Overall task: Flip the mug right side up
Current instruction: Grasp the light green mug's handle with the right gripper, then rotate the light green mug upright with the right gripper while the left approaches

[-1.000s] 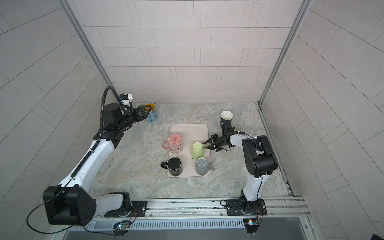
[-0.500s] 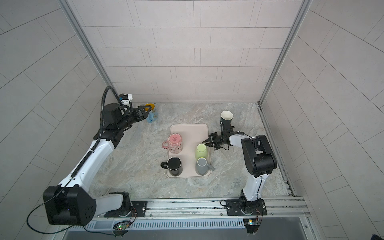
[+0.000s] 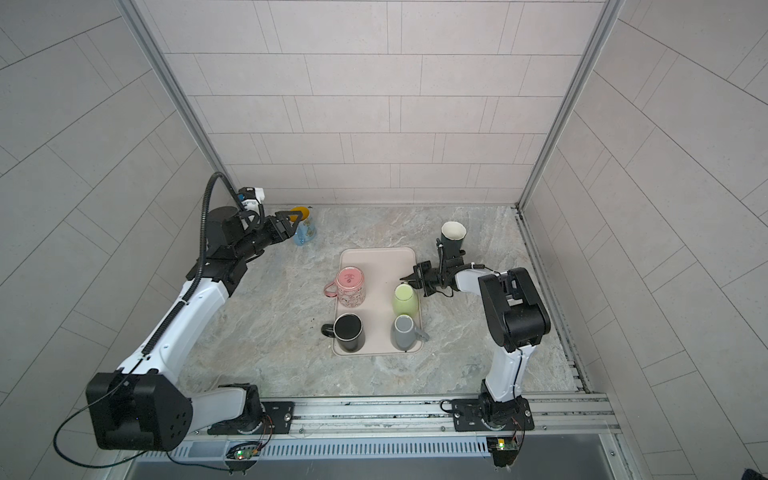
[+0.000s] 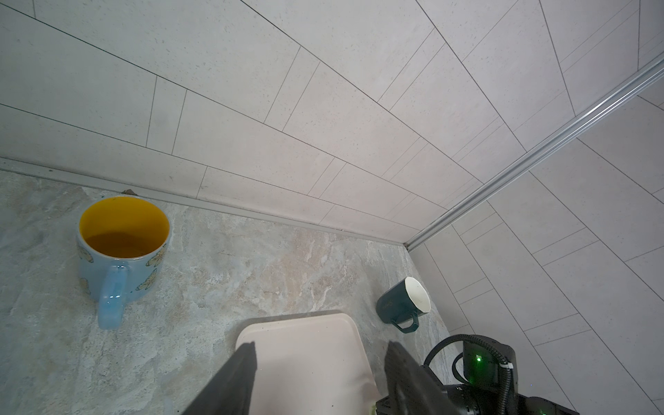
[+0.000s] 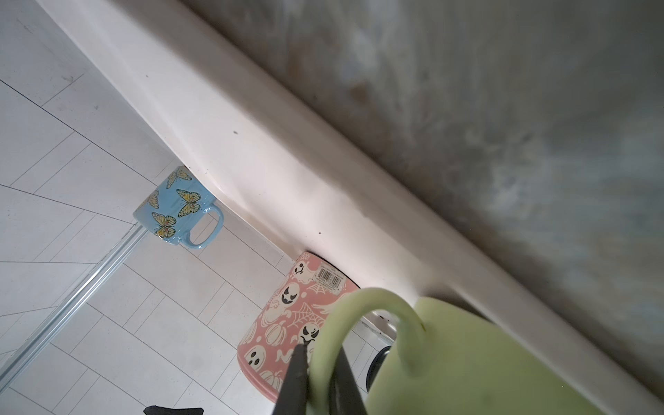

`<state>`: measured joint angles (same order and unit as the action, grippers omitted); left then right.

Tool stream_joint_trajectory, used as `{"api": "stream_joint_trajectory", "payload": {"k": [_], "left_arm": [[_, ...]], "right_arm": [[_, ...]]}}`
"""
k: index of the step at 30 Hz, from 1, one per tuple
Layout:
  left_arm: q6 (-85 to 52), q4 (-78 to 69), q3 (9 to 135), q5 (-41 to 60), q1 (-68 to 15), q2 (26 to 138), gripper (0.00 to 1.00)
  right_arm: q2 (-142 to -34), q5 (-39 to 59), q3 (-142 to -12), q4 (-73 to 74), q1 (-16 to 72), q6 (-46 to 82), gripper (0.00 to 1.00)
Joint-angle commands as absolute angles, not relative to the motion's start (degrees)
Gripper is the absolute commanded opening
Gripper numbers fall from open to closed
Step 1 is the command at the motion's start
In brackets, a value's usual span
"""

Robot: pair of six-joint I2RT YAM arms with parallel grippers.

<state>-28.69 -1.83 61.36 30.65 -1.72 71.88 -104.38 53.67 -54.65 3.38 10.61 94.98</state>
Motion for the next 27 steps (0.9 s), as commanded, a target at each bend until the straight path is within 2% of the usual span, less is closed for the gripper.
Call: {"api": "stream_joint_trajectory", "payload": {"k": [1,6,13,19,23,27], "left_arm": [[-28.58,-2.85,60.64,31.29,-1.26,71.20,0.63],[-28.65,-2.59,60.78,30.89,-1.33,71.24,0.63],[-29.14,-3.25,60.58,31.20,-1.31,71.45,0.63],[-30.35,-4.83,60.36,31.93,-1.28,71.82,0.63],[-32.17,-6.91,60.83,33.19,-1.34,72.79,0.63],[-34.53,-9.41,61.83,35.35,-1.32,74.08,0.63]], "right_arm": [[-103.79,51.80,-56.03,6.54,10.89,97.21,0.00],[-103.67,53.35,-58.85,8.95,11.39,96.34,0.00],[-103.28,53.78,-66.16,2.59,13.08,88.53,0.00],[-103.36,55.43,-69.16,7.94,14.44,86.29,0.00],[-102.88,56.08,-72.91,6.80,16.01,77.68,0.00],[-100.87,53.46,-77.63,-2.30,18.11,62.36,0.00]]}}
